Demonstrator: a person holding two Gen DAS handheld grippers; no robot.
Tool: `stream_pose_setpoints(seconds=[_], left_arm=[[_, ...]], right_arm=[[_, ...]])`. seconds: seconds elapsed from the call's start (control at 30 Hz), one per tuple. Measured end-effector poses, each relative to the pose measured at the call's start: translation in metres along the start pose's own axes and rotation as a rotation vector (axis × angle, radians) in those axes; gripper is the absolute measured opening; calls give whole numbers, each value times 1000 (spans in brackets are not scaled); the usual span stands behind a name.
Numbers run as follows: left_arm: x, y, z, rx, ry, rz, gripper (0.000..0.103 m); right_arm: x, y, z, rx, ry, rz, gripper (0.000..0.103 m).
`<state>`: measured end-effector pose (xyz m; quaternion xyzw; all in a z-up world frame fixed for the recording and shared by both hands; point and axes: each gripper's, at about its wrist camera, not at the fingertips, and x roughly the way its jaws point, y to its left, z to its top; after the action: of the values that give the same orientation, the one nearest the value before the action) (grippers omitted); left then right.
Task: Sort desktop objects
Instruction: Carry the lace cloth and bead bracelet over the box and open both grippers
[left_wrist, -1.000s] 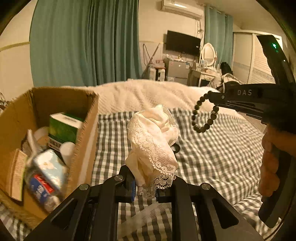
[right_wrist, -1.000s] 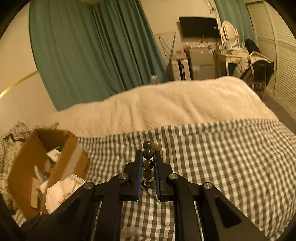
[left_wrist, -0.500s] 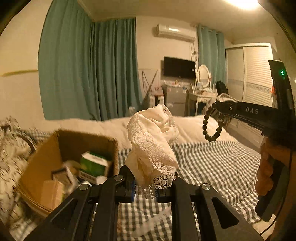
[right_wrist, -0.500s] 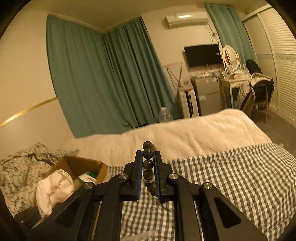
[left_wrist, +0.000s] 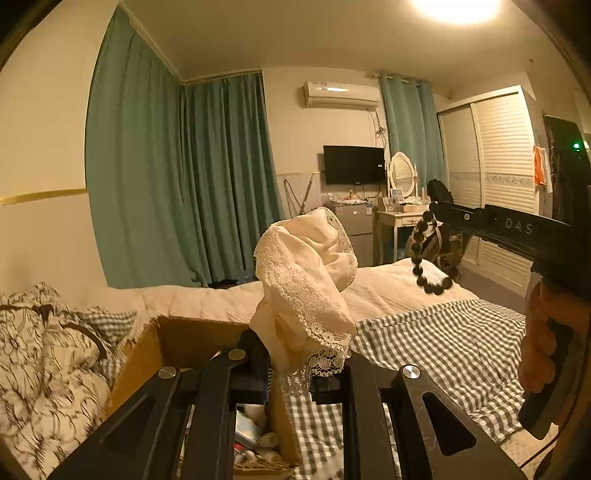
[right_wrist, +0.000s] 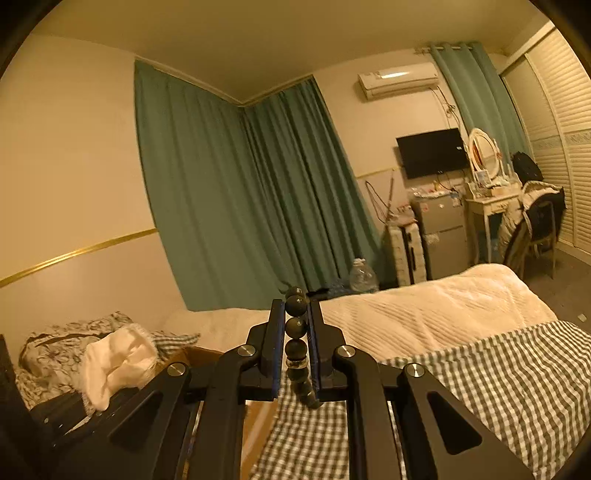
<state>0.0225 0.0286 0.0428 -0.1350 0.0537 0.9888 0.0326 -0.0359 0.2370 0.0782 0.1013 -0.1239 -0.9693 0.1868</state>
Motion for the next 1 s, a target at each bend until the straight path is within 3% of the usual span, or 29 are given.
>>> stream_pose_setpoints(seconds=[0.23, 0.33, 0.5, 0.9, 1.0], left_arm=[[2, 21, 10, 41, -60, 30, 14], [7, 35, 11, 49, -92, 78, 14], [19, 66, 4, 15, -99, 116, 14], [46, 116, -16, -86, -10, 89, 14], [58, 120, -24, -88, 29, 79, 14]], right_arm=[[7, 23, -3, -21, 10, 36, 11], [13, 30, -5, -29, 13, 43, 11], [25, 42, -14, -35, 8, 66, 11], [53, 80, -45, -88, -41, 143, 11], [63, 94, -55, -118, -6, 195, 11]])
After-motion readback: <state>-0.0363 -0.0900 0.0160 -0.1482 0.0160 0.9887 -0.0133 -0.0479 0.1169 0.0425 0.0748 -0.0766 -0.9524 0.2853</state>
